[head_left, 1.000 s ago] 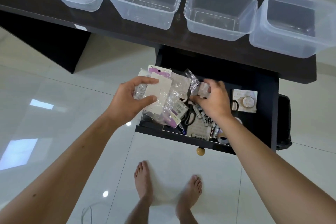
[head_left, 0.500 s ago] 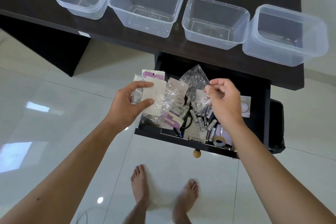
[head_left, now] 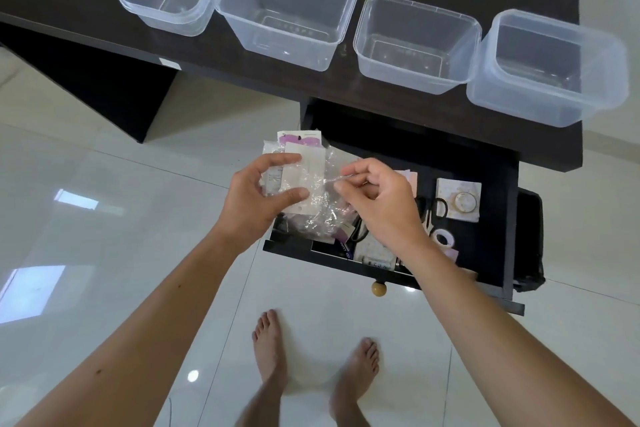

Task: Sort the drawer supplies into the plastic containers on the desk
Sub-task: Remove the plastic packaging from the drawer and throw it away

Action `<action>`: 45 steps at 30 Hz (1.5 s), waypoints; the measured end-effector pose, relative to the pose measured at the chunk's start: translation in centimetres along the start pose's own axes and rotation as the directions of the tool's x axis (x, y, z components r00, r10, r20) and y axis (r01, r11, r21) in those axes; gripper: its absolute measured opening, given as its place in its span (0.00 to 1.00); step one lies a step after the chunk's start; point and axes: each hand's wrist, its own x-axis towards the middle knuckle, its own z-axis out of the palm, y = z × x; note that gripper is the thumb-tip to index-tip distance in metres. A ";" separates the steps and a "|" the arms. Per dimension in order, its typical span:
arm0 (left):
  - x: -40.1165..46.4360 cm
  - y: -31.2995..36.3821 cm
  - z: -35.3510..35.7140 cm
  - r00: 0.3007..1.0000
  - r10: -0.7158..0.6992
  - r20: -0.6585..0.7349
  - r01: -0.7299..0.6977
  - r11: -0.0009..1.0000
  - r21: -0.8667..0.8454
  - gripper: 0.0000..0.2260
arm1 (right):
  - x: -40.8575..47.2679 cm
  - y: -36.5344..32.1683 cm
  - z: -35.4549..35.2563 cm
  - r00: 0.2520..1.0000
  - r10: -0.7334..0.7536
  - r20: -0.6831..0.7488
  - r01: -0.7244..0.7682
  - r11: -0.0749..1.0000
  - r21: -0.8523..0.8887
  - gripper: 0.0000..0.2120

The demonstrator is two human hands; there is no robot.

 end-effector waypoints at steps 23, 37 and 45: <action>1.8 0.7 -3.5 0.996 0.054 -0.074 -0.055 0.998 -0.014 0.19 | 0.4 4.9 -1.0 0.997 0.074 0.030 -0.057 0.923 -0.380 0.05; 2.1 2.5 6.2 0.961 0.110 0.253 -0.144 0.982 0.122 0.21 | -3.8 0.6 -11.5 0.906 0.128 -0.404 -0.073 0.986 0.149 0.05; 0.3 3.9 14.1 0.911 0.122 0.394 -0.124 0.992 -0.019 0.22 | -6.9 2.8 -13.1 0.920 0.092 -0.380 -0.107 0.994 -0.018 0.11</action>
